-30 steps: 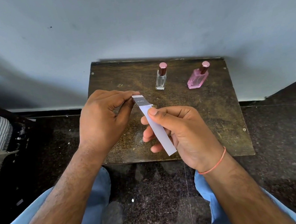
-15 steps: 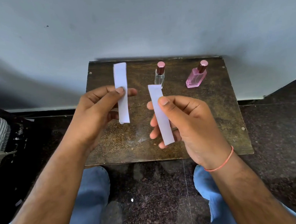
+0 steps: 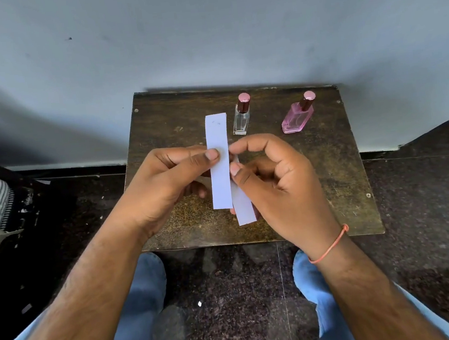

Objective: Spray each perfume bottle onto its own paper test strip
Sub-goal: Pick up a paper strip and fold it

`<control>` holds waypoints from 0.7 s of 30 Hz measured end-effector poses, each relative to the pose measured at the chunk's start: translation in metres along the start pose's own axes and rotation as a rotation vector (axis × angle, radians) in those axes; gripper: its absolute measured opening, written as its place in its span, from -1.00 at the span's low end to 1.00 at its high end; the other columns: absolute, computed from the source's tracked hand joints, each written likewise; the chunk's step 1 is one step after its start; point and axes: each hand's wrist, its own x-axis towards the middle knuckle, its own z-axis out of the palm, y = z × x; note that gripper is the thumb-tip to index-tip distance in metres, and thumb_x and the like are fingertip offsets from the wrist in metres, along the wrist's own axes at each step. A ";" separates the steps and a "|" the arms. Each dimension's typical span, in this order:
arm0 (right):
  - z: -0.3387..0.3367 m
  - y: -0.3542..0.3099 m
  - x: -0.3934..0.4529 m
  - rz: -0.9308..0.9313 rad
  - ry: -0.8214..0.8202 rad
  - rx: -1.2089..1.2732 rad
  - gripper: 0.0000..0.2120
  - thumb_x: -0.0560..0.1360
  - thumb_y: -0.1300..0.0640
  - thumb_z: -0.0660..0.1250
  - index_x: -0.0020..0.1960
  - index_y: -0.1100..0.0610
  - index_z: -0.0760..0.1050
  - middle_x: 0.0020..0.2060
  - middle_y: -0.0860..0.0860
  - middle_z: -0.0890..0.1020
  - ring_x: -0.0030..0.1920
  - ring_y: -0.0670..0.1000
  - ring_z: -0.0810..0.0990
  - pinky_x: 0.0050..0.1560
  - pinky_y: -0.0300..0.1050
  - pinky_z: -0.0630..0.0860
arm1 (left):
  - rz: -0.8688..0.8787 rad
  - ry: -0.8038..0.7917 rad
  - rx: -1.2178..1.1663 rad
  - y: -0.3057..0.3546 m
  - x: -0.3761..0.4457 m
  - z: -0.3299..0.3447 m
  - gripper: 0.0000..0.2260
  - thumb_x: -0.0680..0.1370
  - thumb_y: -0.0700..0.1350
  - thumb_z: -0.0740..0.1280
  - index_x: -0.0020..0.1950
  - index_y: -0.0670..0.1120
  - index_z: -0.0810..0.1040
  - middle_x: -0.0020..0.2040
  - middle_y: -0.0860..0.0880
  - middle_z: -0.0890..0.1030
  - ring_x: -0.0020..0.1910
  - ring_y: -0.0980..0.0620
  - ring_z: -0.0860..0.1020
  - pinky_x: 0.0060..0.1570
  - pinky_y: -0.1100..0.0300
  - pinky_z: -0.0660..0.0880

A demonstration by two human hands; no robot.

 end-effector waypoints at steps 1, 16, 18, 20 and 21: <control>0.001 0.001 0.000 0.009 0.003 0.021 -0.84 0.66 0.10 0.43 0.21 -0.08 0.64 -0.21 0.10 0.78 -0.33 0.34 0.73 -0.42 0.38 0.63 | 0.009 0.002 0.004 -0.001 0.000 0.000 -0.82 0.56 -0.06 0.43 -0.05 -0.06 0.83 -0.03 -0.09 0.80 -0.12 -0.03 0.67 -0.21 0.14 0.50; -0.011 0.001 0.009 0.145 0.102 0.347 -0.94 0.47 0.05 0.55 -0.18 0.00 0.75 -0.40 -0.11 0.57 -0.47 -0.12 0.37 -0.50 -0.30 0.23 | 0.127 -0.039 0.183 -0.007 0.003 -0.008 -0.81 0.61 -0.07 0.47 0.08 -0.17 0.79 -0.03 -0.07 0.78 -0.09 0.03 0.67 -0.22 0.23 0.57; -0.029 0.002 0.012 0.208 0.095 0.339 -0.90 0.39 -0.04 0.56 -0.16 -0.02 0.76 -0.34 0.00 0.58 -0.46 -0.04 0.38 -0.53 -0.28 0.18 | 0.124 0.046 0.150 -0.008 0.004 -0.010 -0.84 0.50 -0.11 0.53 0.04 -0.13 0.79 -0.06 -0.05 0.80 -0.13 0.05 0.67 -0.16 0.24 0.61; -0.052 0.006 0.016 0.242 0.115 0.273 -0.86 0.42 -0.03 0.55 -0.10 0.03 0.76 -0.26 0.09 0.64 -0.45 -0.01 0.45 -0.53 -0.27 0.23 | 0.100 0.102 0.109 -0.010 0.005 -0.011 -0.84 0.42 -0.17 0.56 -0.02 -0.09 0.78 -0.10 -0.03 0.80 -0.13 0.09 0.71 -0.07 0.25 0.66; -0.063 0.008 0.017 0.260 0.133 0.233 -0.88 0.49 0.02 0.54 -0.07 0.07 0.75 -0.24 0.12 0.67 -0.45 -0.01 0.48 -0.54 -0.25 0.24 | 0.097 0.119 0.106 -0.012 0.006 -0.013 -0.83 0.40 -0.19 0.57 -0.02 -0.08 0.77 -0.10 -0.02 0.79 -0.11 0.09 0.73 -0.02 0.25 0.68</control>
